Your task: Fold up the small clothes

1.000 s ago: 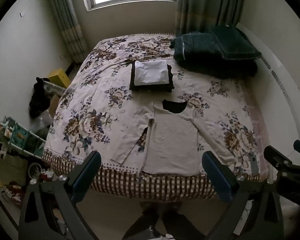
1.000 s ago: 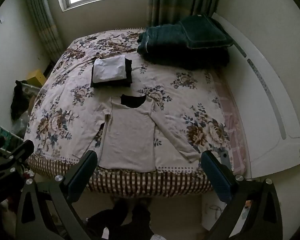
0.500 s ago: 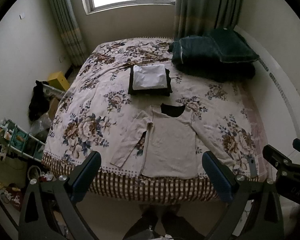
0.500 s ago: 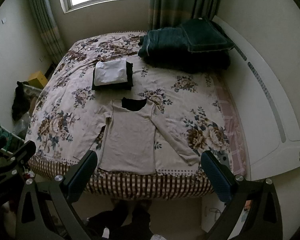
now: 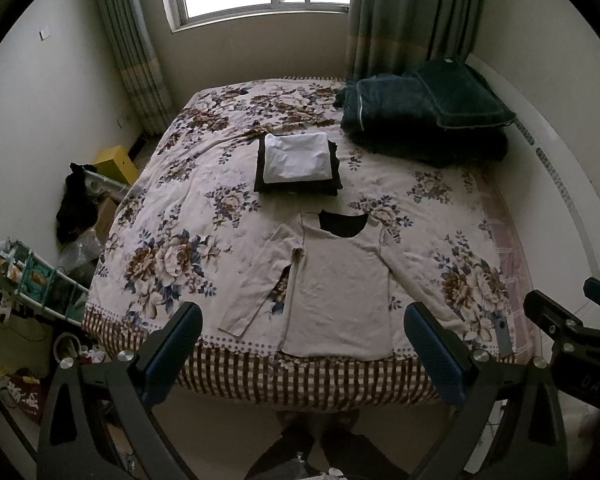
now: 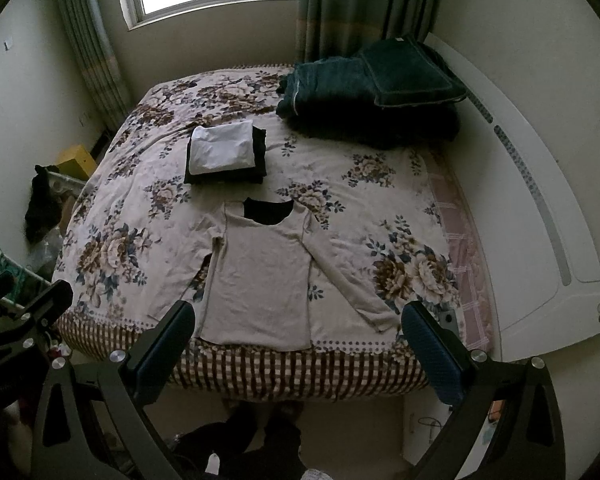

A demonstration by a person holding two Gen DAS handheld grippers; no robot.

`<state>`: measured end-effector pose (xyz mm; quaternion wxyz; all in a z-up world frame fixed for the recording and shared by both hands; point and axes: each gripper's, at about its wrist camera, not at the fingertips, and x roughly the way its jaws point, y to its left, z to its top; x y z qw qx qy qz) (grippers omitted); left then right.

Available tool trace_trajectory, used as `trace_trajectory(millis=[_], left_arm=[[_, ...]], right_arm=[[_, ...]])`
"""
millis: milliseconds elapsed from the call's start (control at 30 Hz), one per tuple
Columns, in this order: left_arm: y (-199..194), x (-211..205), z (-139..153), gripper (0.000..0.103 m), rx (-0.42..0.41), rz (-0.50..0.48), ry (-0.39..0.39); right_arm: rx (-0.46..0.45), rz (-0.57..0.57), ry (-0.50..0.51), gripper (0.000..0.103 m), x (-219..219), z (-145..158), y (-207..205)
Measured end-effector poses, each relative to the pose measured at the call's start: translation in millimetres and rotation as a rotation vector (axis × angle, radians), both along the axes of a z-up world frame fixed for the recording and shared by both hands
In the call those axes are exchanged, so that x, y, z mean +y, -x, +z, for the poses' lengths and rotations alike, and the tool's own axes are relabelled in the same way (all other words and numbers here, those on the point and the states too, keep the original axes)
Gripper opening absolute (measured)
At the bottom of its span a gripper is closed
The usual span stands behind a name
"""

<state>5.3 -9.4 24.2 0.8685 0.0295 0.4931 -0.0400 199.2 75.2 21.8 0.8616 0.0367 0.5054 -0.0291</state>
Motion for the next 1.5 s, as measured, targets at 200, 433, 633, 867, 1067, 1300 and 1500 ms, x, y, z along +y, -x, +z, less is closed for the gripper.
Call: trace_trajectory(millis=[200,433,633,867,1067,1300,1500], left_arm=[[0.4,-1.6,0.0,0.103,-0.001,0.003,0.002],[0.8,-1.5,-0.1,0.103,0.000,0.002,0.003],[0.2,-2.1,1.3,0.103,-0.002,0.002,0.003],[-0.7,-3.6,4.6,0.103,0.000,0.001,0.006],[-0.7,-2.5,4.5,0.103,-0.001,0.001,0.007],[-1.3,-2.9,6.5,0.103,-0.003,0.001,0.007],[-4.0,-4.5,9.7,0.103,-0.002,0.000,0.005]], right_arm=[[0.000,0.003,-0.001,0.103,0.1,3.3,-0.3],[0.000,0.003,0.000,0.103,1.2,5.4,-1.1],[-0.003,0.007,-0.007,0.103,1.4,11.2,-1.6],[-0.002,0.007,-0.007,0.103,2.2,9.7,-0.5],[-0.005,0.008,-0.007,0.103,3.3,11.7,-0.2],[-0.007,0.009,-0.008,0.103,5.6,13.5,0.2],[-0.006,0.008,-0.009,0.103,5.6,12.7,0.4]])
